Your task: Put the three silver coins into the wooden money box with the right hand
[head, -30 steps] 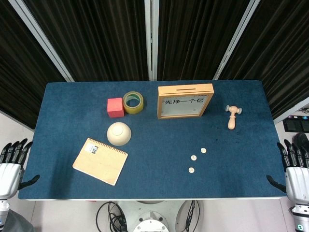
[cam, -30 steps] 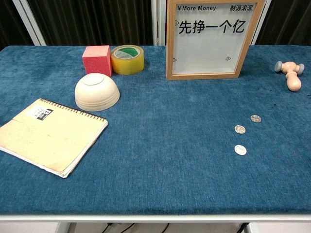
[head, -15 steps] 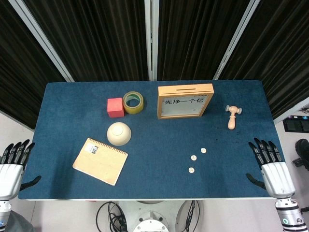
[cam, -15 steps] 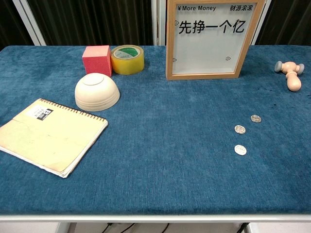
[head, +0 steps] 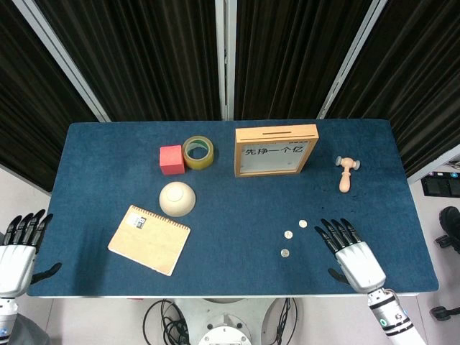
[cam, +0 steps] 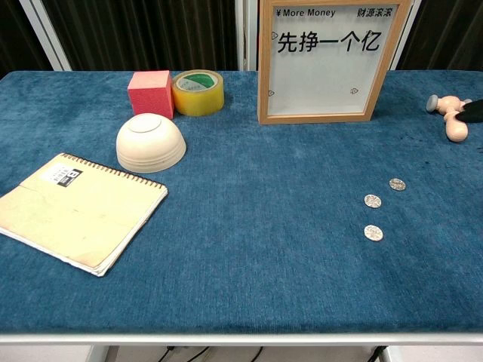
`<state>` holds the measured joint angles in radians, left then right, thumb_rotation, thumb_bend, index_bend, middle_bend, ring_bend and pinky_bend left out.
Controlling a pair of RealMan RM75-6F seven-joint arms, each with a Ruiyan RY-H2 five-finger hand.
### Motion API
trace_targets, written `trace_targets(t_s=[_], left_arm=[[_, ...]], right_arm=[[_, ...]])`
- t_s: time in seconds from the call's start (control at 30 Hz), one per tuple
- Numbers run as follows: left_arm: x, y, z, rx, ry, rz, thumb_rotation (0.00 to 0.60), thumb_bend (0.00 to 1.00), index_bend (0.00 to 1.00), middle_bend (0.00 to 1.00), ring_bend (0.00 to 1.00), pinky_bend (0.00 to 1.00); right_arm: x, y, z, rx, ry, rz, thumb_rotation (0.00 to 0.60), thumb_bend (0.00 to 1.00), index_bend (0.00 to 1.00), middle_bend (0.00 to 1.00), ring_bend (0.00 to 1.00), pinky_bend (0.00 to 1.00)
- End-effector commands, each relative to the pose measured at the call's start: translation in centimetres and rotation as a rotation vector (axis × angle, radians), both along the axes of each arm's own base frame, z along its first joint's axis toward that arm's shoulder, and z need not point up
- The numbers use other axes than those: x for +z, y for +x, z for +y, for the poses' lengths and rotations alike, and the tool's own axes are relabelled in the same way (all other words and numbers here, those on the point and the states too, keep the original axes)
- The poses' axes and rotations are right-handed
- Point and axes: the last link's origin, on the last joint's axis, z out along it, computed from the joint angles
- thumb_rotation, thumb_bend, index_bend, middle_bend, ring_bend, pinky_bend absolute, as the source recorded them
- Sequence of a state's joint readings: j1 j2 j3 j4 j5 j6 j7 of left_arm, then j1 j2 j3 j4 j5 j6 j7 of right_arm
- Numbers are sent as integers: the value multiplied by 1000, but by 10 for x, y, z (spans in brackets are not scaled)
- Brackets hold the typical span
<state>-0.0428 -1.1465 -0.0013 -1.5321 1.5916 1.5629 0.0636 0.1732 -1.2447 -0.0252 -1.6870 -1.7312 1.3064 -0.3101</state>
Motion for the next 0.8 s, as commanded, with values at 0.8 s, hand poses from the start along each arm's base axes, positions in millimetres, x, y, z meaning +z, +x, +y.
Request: trace_targets(t_s=[0.8], left_arm=[[-6,-4,2,12,-11,-16,600,0,7,0,0,0]], right_arm=[[-69,8,-30,138,132,41,600,245,114,0,0,0]])
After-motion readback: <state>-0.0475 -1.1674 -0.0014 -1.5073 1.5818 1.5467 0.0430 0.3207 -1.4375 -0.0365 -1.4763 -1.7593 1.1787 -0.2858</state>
